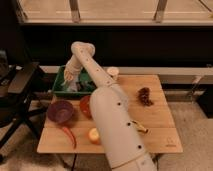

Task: Wipe tray with towel

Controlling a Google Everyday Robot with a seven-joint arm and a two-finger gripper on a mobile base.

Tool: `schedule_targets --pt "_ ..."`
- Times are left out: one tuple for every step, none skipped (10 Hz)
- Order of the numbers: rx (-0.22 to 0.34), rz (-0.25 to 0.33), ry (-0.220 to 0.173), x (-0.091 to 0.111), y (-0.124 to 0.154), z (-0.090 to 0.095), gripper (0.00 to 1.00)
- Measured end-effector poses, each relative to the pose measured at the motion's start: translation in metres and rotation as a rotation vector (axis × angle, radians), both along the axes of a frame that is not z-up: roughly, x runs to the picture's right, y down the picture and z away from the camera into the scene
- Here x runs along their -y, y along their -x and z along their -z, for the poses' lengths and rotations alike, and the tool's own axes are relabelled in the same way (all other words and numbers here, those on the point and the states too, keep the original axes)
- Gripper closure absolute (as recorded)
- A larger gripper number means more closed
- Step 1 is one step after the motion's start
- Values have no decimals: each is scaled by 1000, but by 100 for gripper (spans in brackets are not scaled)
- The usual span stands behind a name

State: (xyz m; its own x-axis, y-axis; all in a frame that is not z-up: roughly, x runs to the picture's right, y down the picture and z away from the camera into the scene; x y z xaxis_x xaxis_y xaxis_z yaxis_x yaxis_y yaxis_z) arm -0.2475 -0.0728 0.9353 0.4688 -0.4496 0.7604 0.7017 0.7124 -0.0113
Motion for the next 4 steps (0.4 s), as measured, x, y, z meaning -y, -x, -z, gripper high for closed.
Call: schedule_targets --pt "32 12 11 -5 18 2 100" --pt "54 16 22 -11 28 5 100" --pt "63 16 29 -16 35 9 100" --pt "58 12 36 -21 36 15 100"
